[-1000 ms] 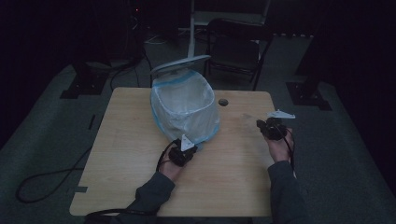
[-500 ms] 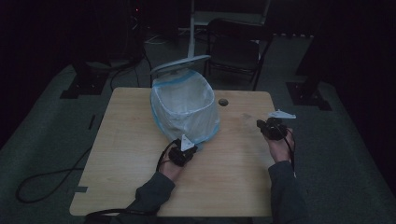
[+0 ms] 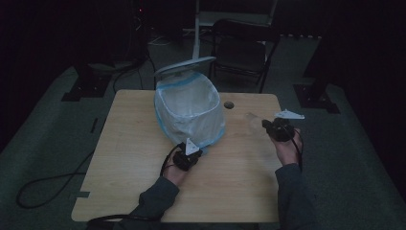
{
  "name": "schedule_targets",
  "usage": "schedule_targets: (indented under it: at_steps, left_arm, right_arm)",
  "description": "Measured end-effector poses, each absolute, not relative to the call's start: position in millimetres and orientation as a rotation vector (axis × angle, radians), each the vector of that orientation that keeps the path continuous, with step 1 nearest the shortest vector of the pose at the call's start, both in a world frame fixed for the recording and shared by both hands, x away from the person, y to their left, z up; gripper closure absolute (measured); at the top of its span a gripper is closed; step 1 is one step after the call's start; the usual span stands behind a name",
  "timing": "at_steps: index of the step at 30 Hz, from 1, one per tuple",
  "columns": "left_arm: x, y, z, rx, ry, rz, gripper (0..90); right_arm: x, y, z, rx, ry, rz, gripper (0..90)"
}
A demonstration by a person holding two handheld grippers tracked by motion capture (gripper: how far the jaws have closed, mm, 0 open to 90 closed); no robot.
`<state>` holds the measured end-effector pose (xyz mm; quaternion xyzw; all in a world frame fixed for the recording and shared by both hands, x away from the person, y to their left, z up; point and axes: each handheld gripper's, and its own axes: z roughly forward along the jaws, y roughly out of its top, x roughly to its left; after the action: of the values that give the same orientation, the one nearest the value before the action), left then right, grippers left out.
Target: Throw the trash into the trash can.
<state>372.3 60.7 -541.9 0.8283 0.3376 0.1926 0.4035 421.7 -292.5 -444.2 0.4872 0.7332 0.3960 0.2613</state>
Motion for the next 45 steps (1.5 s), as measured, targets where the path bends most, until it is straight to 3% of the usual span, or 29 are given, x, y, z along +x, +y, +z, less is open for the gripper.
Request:
schedule_targets:
  at_steps: [45]
  left_arm:
    - [372.5,60.8,-542.0,2.086,0.858,0.48,90.0]
  right_arm:
    - [406.1,-269.0,-391.6,1.171,1.981,1.16,86.9]
